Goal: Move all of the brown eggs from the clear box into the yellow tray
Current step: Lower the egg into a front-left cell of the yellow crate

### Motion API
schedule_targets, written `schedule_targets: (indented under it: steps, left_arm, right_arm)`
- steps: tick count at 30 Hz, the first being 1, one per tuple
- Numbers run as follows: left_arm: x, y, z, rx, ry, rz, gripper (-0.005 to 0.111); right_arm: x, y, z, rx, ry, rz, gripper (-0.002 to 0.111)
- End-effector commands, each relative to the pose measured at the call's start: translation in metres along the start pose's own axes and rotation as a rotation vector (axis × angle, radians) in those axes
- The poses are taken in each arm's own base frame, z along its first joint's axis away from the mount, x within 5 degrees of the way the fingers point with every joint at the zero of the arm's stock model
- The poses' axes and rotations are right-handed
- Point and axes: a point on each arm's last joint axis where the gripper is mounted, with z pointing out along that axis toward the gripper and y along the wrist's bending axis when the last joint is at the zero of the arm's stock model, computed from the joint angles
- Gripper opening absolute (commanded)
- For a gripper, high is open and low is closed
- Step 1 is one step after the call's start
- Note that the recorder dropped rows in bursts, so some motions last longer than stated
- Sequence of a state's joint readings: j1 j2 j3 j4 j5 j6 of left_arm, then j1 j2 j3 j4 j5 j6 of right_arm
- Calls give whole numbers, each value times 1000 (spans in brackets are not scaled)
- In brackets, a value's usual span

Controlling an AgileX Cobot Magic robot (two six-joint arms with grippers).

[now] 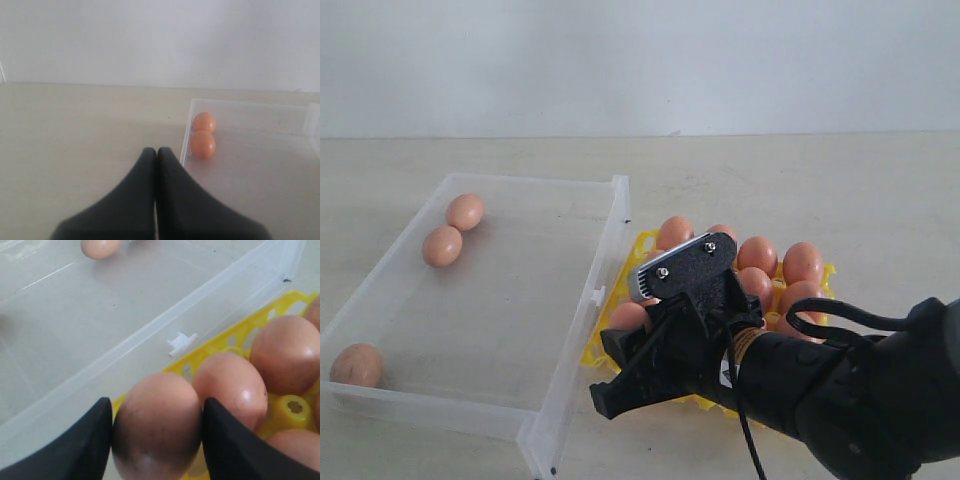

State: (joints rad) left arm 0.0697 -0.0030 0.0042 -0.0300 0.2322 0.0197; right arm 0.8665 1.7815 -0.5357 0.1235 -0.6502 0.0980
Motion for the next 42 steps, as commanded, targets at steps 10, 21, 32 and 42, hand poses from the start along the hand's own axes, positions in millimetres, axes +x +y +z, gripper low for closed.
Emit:
schedule_targets:
  steps: [10, 21, 32, 42]
  left_arm:
    - [-1, 0, 0, 0, -1, -5, -4]
    - [-1, 0, 0, 0, -1, -5, -4]
    - [-1, 0, 0, 0, -1, -5, -4]
    - [-1, 0, 0, 0, -1, -5, -4]
  right_arm:
    - [5, 1, 3, -16, 5, 23, 0]
    - [5, 1, 3, -15, 4, 36, 24]
    - [4, -1, 3, 0, -11, 54, 64]
    - [-9, 1, -3, -12, -83, 51, 65]
